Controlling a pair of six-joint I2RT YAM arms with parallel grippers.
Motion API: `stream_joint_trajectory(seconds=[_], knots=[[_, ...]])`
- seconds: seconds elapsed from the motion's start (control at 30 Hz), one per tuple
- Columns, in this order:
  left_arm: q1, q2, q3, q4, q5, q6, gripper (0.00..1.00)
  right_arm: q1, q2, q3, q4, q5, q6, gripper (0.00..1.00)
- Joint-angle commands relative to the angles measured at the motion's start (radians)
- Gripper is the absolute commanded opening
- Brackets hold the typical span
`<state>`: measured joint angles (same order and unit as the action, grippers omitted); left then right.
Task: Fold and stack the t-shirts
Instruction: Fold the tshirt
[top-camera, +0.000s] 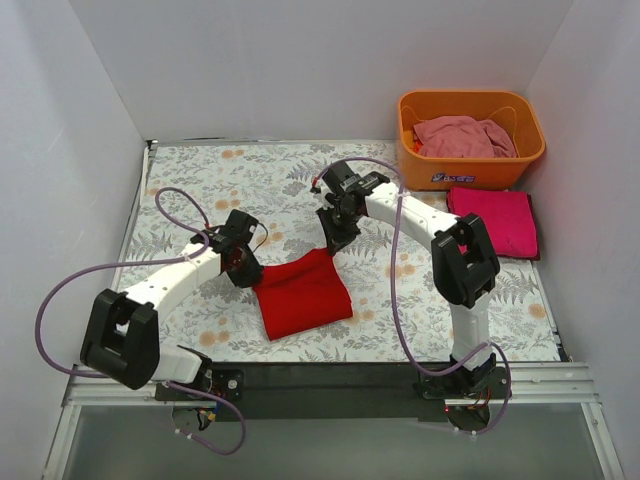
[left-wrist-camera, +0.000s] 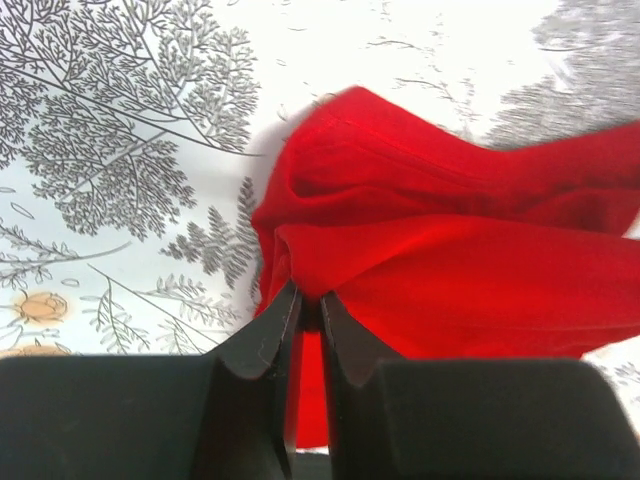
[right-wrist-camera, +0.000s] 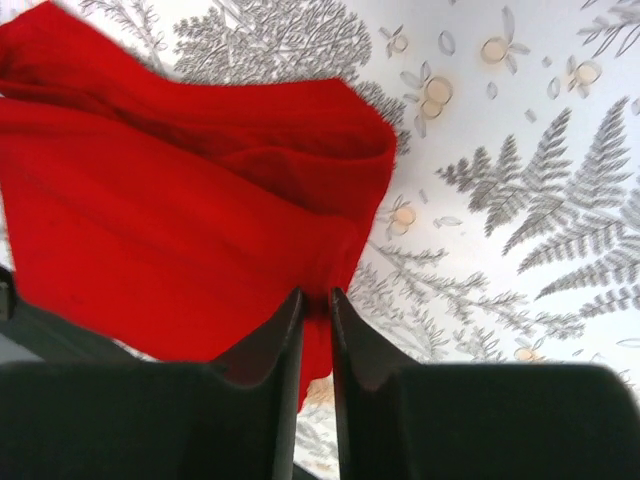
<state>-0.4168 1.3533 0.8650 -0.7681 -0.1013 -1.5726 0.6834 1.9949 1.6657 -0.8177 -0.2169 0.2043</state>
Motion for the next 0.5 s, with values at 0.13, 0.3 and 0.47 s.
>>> stream_joint_trajectory(seconds=[0.13, 0.3, 0.47], knots=[[0.021, 0.024, 0.015, 0.033, -0.084, 0.04, 0.33, -0.018, -0.034, -0.015, 0.116, 0.048, 0.004, 0.26], [0.023, 0.0, 0.101, 0.042, -0.123, 0.075, 0.64, -0.031, -0.164, -0.104, 0.242, 0.048, 0.053, 0.4], [0.024, -0.107, 0.088, 0.052, -0.043, 0.088, 0.65, -0.042, -0.298, -0.3, 0.511, -0.14, 0.083, 0.43]])
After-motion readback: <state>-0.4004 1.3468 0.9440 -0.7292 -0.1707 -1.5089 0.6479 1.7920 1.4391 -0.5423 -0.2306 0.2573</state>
